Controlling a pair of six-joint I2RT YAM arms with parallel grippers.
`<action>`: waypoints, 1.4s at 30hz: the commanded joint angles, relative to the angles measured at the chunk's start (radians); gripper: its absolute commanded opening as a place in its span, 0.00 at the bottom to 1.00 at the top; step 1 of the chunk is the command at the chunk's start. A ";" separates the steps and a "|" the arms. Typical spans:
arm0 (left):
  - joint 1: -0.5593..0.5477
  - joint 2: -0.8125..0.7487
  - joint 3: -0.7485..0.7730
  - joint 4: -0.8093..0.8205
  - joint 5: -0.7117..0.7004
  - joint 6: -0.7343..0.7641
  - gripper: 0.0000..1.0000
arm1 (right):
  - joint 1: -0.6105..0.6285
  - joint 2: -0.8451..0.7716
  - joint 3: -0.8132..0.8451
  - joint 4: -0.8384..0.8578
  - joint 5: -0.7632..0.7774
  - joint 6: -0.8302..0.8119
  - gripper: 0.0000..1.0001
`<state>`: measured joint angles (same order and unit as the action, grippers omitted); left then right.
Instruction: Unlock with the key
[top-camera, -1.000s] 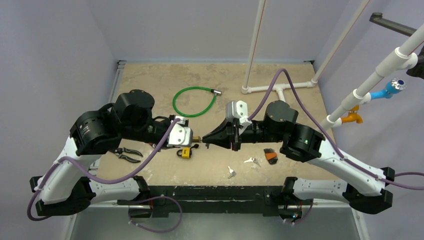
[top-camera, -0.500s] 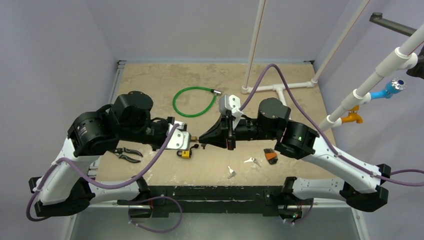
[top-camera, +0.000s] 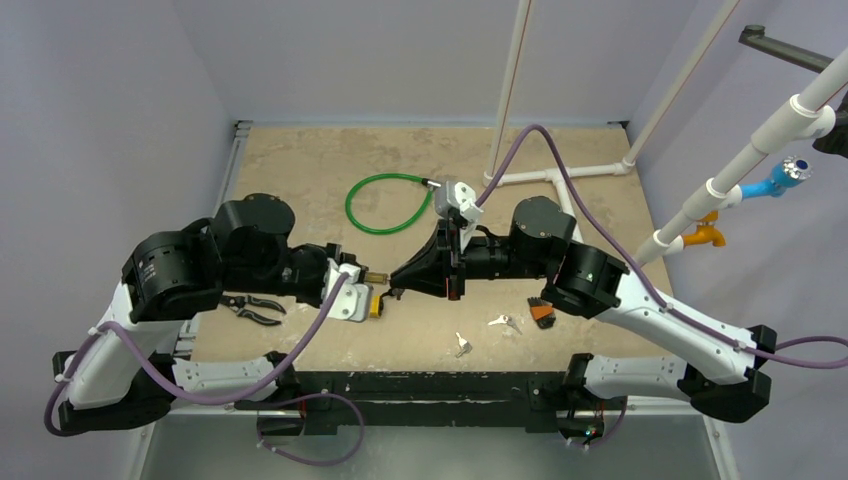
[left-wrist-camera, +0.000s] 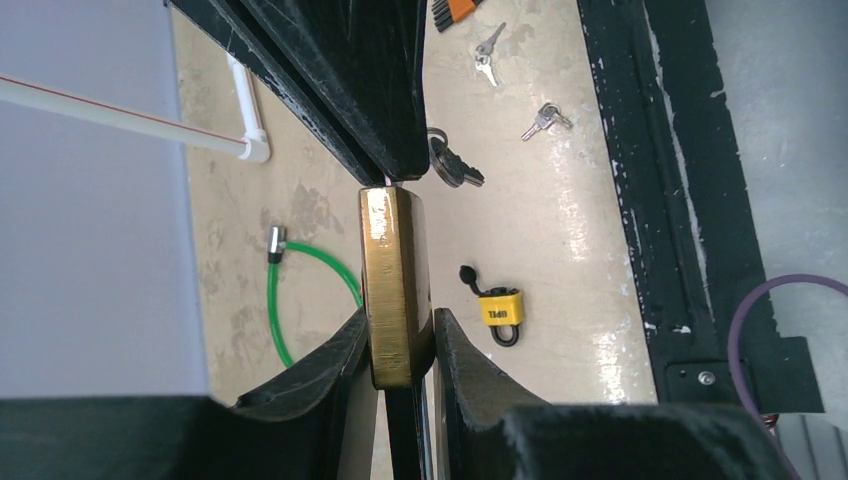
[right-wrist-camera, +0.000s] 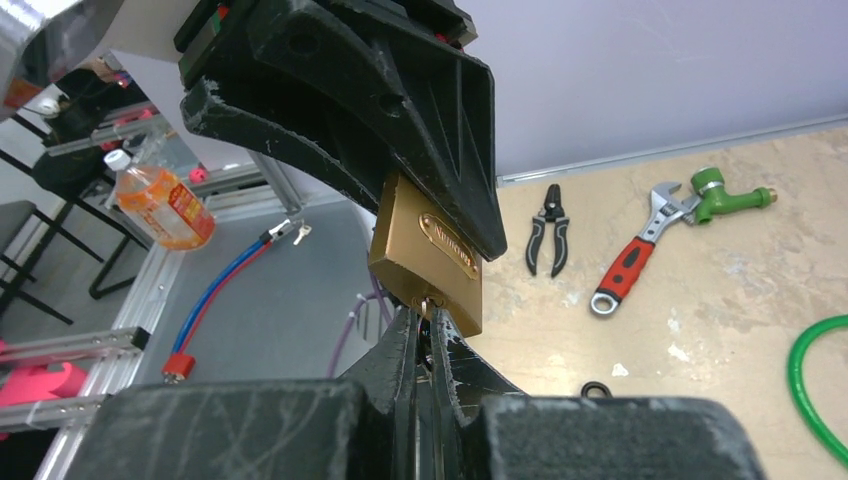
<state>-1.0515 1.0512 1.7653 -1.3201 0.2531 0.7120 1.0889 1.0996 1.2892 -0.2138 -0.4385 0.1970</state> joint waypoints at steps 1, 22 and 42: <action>-0.063 -0.037 0.028 0.244 0.028 0.111 0.00 | -0.019 0.049 -0.043 -0.006 0.011 0.097 0.00; -0.241 -0.181 -0.197 0.502 -0.137 0.476 0.00 | -0.152 0.036 -0.178 0.203 -0.094 0.344 0.00; -0.262 -0.175 -0.170 0.435 -0.202 0.262 0.00 | -0.162 -0.056 -0.019 -0.041 0.106 -0.018 0.43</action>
<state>-1.3056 0.8803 1.5200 -1.0241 0.0048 1.1004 0.9272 1.1011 1.2320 -0.1864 -0.4568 0.3435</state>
